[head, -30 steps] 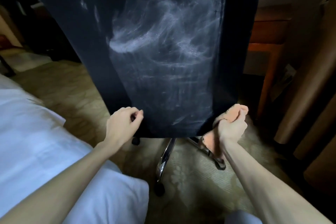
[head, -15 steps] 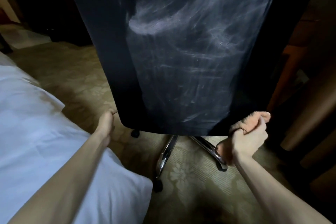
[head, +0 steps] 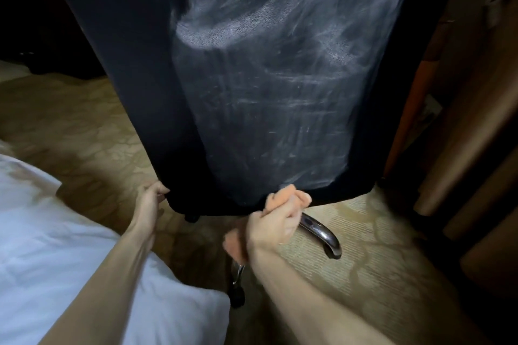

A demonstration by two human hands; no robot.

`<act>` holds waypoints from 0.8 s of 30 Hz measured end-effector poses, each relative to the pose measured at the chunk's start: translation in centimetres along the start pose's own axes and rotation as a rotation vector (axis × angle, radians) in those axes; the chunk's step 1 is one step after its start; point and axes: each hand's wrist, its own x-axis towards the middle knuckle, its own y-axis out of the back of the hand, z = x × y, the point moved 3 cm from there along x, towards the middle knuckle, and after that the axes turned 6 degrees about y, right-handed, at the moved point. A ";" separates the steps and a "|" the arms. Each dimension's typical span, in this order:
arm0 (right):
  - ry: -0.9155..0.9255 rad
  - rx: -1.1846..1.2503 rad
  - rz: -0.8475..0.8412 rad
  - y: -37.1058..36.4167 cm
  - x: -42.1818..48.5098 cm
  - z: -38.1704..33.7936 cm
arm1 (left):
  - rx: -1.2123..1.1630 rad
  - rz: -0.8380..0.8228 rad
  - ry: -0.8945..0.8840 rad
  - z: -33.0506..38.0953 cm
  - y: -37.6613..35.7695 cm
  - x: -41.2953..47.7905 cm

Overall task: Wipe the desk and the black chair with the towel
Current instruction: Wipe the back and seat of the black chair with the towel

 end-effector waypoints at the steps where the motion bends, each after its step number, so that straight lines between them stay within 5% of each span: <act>1: -0.023 -0.031 -0.075 -0.4 -0.5 -0.2 | -0.004 0.002 0.003 0.1 -0.2 -0.1; 5: -0.021 -0.122 -0.467 -1.0 -2.2 -1.2 | -0.046 0.000 -0.013 0.6 -1.1 -1.0; 8: -0.017 0.088 -0.709 -0.1 -2.9 -2.1 | 0.008 -0.034 -0.061 0.7 -1.9 -2.0; 17: -0.051 0.096 0.061 12.3 9.8 1.0 | 0.502 0.060 -0.174 0.5 -3.0 -2.6; 24: -0.186 0.198 0.108 11.6 14.4 0.2 | 0.598 0.145 -0.240 0.4 -3.9 -3.0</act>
